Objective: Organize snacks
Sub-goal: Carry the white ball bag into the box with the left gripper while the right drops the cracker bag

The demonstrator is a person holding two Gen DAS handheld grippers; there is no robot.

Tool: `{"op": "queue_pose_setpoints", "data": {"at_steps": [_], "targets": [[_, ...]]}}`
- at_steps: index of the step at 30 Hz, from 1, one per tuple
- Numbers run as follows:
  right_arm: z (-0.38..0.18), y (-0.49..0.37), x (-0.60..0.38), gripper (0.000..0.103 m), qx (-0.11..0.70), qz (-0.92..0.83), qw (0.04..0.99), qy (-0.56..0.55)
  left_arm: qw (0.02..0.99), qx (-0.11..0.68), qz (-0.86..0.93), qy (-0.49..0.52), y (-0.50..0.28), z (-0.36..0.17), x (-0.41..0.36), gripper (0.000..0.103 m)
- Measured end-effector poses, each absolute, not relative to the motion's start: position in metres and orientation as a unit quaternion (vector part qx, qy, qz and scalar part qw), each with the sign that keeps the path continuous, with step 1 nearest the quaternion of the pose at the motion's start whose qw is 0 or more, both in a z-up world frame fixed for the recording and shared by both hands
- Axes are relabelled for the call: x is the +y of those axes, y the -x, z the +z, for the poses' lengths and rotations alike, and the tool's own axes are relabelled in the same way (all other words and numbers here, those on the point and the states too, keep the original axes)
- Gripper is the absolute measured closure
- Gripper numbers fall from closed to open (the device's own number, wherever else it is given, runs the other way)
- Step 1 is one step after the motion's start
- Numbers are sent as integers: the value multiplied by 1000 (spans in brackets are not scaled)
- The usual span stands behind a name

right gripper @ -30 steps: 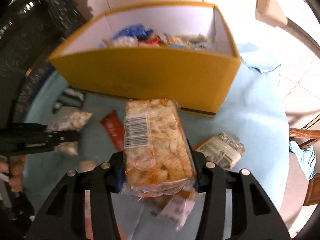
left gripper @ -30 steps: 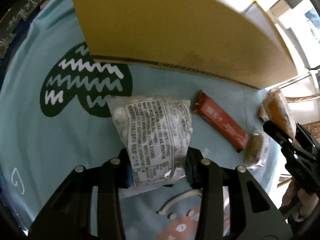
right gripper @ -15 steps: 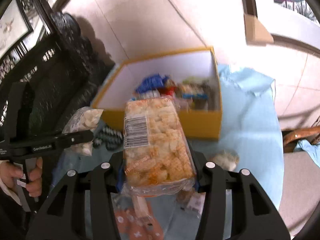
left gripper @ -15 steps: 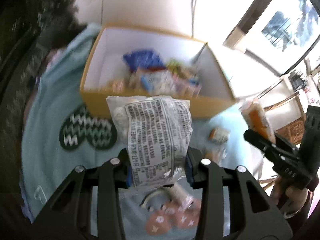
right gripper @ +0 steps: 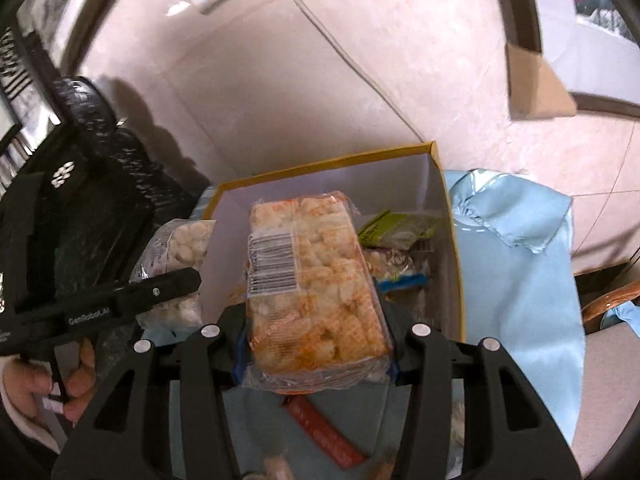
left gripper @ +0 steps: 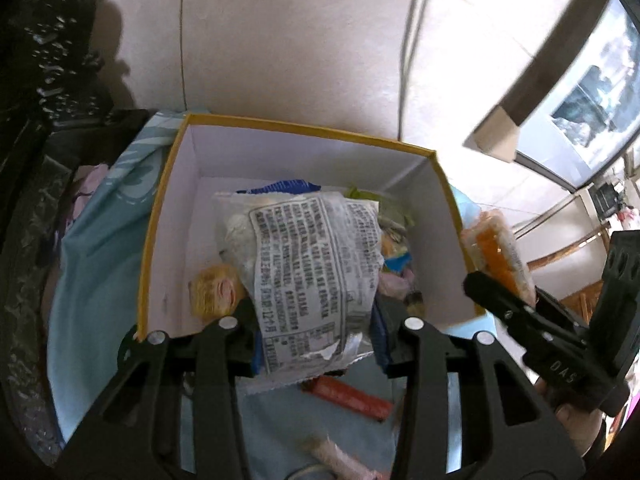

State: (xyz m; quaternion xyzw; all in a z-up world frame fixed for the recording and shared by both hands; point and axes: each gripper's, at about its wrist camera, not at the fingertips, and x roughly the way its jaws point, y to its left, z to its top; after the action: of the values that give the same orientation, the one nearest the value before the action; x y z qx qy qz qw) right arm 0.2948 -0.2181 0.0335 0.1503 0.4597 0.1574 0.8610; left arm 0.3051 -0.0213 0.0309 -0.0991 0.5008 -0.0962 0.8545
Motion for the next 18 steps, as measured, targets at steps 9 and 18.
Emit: {"op": "queue_pose_setpoints", "data": {"at_steps": [9, 18], "targets": [[1, -292, -233, 42, 499, 106, 840, -185, 858, 501, -56, 96, -310, 15, -17, 2], [1, -213, -272, 33, 501, 81, 843, -180, 835, 537, -56, 100, -237, -8, -21, 2]]}}
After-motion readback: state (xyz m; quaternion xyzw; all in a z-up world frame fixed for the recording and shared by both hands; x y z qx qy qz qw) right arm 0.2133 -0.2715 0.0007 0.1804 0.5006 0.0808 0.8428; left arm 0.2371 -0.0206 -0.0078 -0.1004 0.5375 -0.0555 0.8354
